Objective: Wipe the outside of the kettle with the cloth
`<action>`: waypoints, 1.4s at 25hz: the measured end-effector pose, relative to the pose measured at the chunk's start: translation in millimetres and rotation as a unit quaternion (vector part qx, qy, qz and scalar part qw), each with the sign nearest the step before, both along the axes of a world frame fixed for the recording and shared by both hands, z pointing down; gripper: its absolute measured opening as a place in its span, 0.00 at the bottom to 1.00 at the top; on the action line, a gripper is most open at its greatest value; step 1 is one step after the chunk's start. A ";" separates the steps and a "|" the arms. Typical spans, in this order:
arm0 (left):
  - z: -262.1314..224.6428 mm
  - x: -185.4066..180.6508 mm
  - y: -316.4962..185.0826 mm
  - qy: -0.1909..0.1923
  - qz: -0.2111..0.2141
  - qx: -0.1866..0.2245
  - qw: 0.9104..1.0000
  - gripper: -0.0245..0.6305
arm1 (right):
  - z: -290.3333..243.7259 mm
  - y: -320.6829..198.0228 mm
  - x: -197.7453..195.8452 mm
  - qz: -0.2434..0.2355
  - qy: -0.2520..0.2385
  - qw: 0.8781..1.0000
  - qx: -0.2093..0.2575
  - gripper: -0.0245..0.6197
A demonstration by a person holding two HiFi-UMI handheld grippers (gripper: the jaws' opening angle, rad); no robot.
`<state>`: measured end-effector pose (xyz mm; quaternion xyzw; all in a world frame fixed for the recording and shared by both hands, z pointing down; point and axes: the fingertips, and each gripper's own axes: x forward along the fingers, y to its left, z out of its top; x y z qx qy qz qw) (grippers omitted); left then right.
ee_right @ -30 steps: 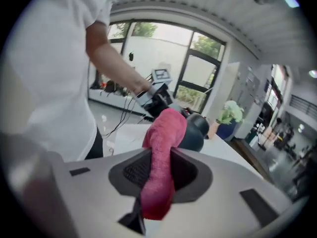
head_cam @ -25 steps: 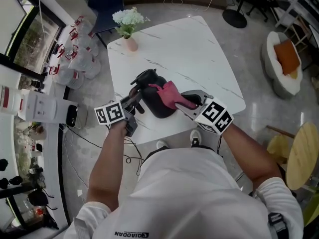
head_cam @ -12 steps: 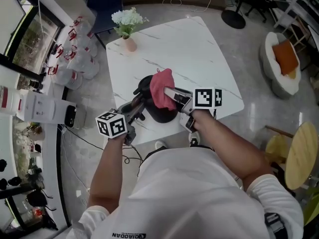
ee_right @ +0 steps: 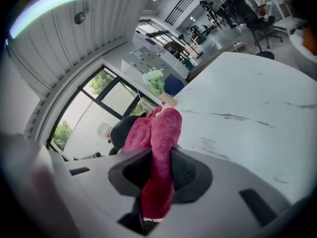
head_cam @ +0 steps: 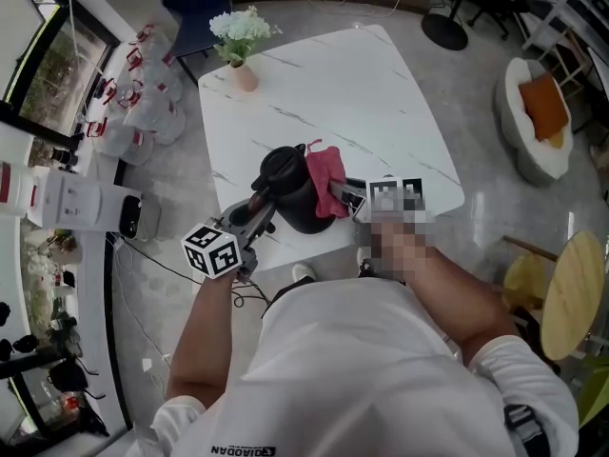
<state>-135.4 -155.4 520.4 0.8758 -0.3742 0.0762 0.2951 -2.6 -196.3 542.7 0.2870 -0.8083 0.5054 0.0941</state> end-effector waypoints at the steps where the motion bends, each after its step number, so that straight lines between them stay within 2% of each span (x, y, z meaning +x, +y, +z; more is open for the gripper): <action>1: 0.5 -1.3 2.2 0.003 0.000 0.006 1.000 0.18 | 6.7 3.6 0.7 -0.003 0.004 1.000 -0.006 0.19; 8: 5.2 -5.3 9.9 0.007 0.017 0.023 1.000 0.18 | 43.6 13.5 9.0 -0.015 0.051 0.998 -0.019 0.19; 16: 8.7 -0.2 24.2 -0.016 0.063 0.029 0.997 0.18 | 89.3 26.1 23.0 -0.037 0.133 0.990 -0.024 0.19; 20: 12.5 2.6 34.5 -0.033 0.087 0.024 0.995 0.19 | 108.7 37.2 30.9 -0.062 0.180 0.981 -0.022 0.19; 24: 16.7 0.4 39.5 -0.043 0.098 0.008 0.994 0.19 | 113.1 42.5 42.5 -0.086 0.225 0.970 -0.002 0.19; 27: 19.0 -2.6 42.3 -0.049 0.102 -0.010 0.994 0.19 | 98.5 33.8 56.3 -0.066 0.224 0.972 0.017 0.19; 30: 21.6 -2.8 45.3 -0.072 0.122 -0.024 0.990 0.19 | 69.0 17.0 68.1 -0.033 0.197 0.979 0.048 0.19; 35: 24.5 10.2 55.7 -0.142 0.192 -0.011 0.971 0.19 | 18.3 -2.2 75.8 -0.015 0.132 0.988 0.084 0.19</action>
